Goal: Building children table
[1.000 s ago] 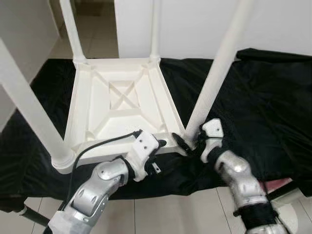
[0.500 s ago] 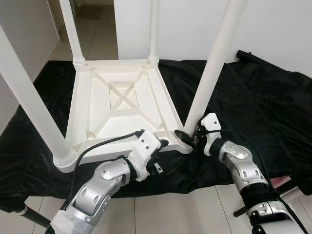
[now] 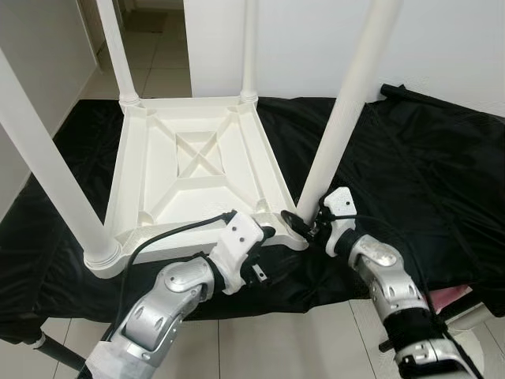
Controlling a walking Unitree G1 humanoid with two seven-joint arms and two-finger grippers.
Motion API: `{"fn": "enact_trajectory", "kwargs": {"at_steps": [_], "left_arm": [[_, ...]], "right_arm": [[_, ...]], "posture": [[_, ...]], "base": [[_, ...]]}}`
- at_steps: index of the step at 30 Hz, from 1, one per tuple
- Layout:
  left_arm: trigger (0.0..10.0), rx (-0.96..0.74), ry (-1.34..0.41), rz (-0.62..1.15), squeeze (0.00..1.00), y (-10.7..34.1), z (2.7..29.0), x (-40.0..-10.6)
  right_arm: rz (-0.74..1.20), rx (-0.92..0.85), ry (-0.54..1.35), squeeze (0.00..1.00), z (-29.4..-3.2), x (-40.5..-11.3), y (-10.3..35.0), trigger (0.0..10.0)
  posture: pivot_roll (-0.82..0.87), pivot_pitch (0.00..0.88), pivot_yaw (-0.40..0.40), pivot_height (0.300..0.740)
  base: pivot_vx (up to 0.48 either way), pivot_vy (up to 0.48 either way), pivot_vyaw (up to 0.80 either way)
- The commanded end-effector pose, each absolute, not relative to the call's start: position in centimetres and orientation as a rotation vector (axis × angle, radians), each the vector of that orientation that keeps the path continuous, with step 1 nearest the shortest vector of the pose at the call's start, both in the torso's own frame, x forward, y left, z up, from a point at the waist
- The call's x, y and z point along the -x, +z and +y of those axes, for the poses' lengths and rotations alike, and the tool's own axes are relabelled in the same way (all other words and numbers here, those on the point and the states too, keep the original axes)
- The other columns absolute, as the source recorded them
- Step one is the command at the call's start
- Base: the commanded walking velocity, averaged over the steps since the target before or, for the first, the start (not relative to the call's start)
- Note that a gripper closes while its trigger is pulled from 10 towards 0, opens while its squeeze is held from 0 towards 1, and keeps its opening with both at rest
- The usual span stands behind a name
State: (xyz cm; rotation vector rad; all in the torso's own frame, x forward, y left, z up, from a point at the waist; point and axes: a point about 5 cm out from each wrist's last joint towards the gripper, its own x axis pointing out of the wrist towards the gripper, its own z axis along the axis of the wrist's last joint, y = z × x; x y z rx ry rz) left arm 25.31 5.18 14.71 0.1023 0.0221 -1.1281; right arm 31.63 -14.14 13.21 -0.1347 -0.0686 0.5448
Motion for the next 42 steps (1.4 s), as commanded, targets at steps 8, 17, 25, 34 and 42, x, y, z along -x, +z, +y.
{"fn": "enact_trajectory", "kwargs": {"at_steps": [8,17,25,34,42], "left_arm": [[10.0,-0.119,-1.091,0.042,0.0,14.3,6.4,-25.9],[10.0,-0.12,-1.058,0.033,0.0,14.5,7.0,-26.1],[10.0,-0.107,-1.01,0.016,0.0,14.7,7.6,-26.5],[10.0,0.06,-0.892,-0.022,1.0,15.3,7.7,-26.2],[10.0,0.087,-0.714,-0.064,1.0,15.3,8.4,-26.0]], "right_arm": [[-0.045,0.052,0.205,0.0,-13.8,-29.7,11.7,10.0],[-0.03,0.006,-0.033,0.0,-13.2,-28.4,11.3,10.0],[-0.055,-0.023,-0.046,1.0,-12.4,-28.1,11.9,10.0],[-0.096,-0.002,0.028,0.0,-12.8,-27.4,12.4,10.0],[-0.125,0.043,0.026,0.0,-14.0,-26.2,12.4,10.0]], "posture": [[-0.03,0.065,-0.018,0.74],[-0.01,0.069,-0.019,0.74],[-0.01,0.064,-0.02,0.74],[0.0,0.073,-0.025,0.74],[0.01,0.078,-0.023,0.74]], "base": [[0.0,0.0,0.0],[0.0,0.0,0.0],[0.0,0.0,0.0],[0.0,0.0,0.0],[0.0,0.0,0.0]]}}
